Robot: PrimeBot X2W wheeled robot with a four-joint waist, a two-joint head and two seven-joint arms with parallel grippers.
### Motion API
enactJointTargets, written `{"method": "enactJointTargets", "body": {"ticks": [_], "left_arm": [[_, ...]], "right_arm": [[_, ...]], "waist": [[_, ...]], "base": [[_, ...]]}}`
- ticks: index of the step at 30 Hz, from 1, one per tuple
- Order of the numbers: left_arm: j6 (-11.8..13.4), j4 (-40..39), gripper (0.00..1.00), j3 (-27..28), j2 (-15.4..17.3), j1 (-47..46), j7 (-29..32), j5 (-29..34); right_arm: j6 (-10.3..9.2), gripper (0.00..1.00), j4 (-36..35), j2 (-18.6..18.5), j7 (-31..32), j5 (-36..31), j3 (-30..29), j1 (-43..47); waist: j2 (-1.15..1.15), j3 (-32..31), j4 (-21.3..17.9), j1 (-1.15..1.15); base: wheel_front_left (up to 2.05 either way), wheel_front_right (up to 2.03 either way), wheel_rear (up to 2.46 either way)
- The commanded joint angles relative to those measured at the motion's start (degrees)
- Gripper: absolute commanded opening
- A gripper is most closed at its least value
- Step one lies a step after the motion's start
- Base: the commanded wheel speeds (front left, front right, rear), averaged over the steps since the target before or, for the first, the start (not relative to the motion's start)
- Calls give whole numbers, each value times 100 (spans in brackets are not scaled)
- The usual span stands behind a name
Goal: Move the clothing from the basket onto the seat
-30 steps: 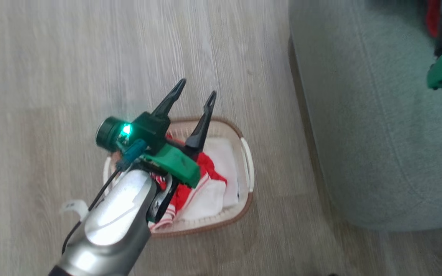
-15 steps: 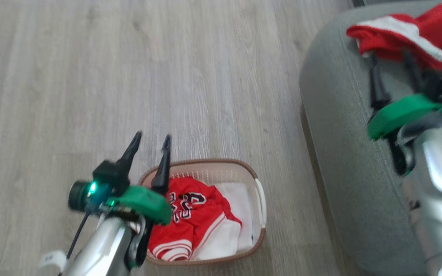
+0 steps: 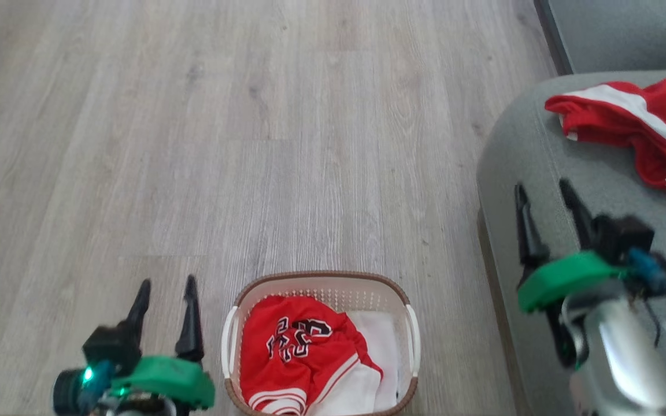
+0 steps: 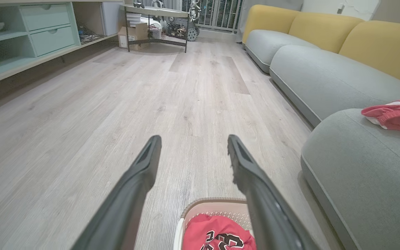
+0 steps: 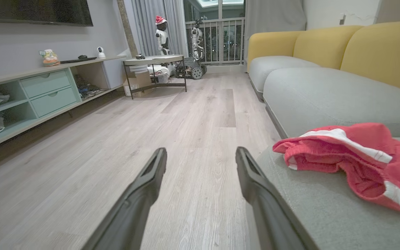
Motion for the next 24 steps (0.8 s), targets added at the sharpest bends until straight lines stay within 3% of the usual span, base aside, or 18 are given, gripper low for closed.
{"method": "enactJointTargets", "body": {"ticks": [1,11,24], "left_arm": [[26,-256,100,268,30,-113,-71,58],[-185,-335,100,576,-120,333,-71,165],[-422,-154,100,770,-288,399,-71,376]], "right_arm": [[-2,100,-306,68,-52,-48,111,0],[-2,100,-1003,120,-52,209,348,966],[-2,100,-1106,121,-52,230,434,1253]], "waist": [[0,-56,34,0],[0,-208,74,0],[0,-264,27,0]], "base": [[0,0,0],[0,0,0],[0,0,0]]}}
